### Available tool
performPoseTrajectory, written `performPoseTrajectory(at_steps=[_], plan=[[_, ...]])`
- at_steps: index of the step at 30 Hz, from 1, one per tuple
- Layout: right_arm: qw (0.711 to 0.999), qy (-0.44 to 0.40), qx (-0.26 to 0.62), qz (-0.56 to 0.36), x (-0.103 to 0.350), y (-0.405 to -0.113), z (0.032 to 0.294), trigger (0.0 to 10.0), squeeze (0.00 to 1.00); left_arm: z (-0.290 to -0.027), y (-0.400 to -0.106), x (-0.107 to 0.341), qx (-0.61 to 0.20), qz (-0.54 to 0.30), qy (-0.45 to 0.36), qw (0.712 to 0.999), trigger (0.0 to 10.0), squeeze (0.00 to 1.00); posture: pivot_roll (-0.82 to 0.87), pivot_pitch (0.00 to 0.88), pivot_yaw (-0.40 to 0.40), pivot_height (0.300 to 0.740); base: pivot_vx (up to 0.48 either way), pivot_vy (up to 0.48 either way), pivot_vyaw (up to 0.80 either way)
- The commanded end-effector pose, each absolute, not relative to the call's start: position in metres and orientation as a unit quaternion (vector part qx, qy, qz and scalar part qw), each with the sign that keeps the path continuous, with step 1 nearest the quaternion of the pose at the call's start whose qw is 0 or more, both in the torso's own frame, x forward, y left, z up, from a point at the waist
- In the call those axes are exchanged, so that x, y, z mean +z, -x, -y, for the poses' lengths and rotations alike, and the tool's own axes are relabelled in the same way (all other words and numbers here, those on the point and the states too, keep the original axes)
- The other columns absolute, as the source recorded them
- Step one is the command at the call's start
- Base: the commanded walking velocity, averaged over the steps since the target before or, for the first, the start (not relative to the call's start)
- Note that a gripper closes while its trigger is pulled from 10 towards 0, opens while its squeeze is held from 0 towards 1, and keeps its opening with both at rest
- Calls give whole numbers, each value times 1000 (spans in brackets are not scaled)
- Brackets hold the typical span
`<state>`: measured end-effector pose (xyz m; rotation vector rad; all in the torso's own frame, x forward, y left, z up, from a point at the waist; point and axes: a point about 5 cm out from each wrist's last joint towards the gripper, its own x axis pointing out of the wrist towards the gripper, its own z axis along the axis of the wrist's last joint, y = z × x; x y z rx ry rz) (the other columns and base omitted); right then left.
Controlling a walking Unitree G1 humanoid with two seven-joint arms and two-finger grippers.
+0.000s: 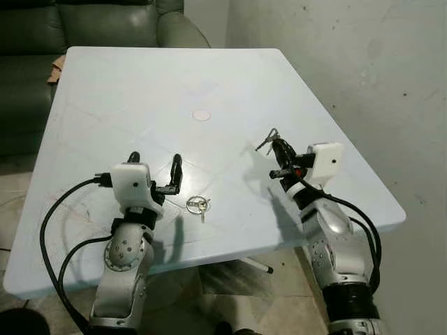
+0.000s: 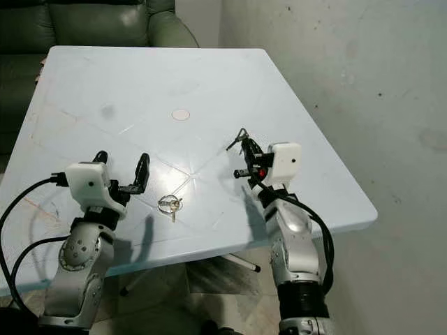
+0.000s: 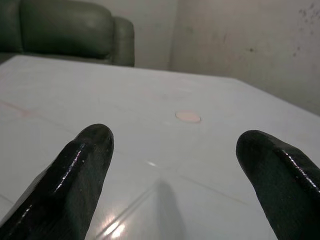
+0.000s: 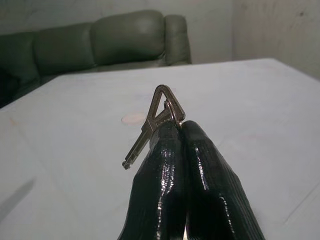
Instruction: Hang keys on a hook
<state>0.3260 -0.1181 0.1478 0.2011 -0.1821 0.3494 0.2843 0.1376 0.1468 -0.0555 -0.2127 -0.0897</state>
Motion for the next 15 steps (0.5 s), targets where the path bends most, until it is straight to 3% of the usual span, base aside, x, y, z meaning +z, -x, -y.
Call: performPoseTrajectory(at_steps=[1,15], plan=[[974,-100,177,98,149,-323,114,10000,0,-136,-286,144,-46,96,22,994,10000,0,8,135,-75,740,0,0,0],[978,-92,166,91,143,-318,121,10000,0,-139,-285,144,-23,93,13,995,10000,0,-1,131,-68,740,0,0,0]])
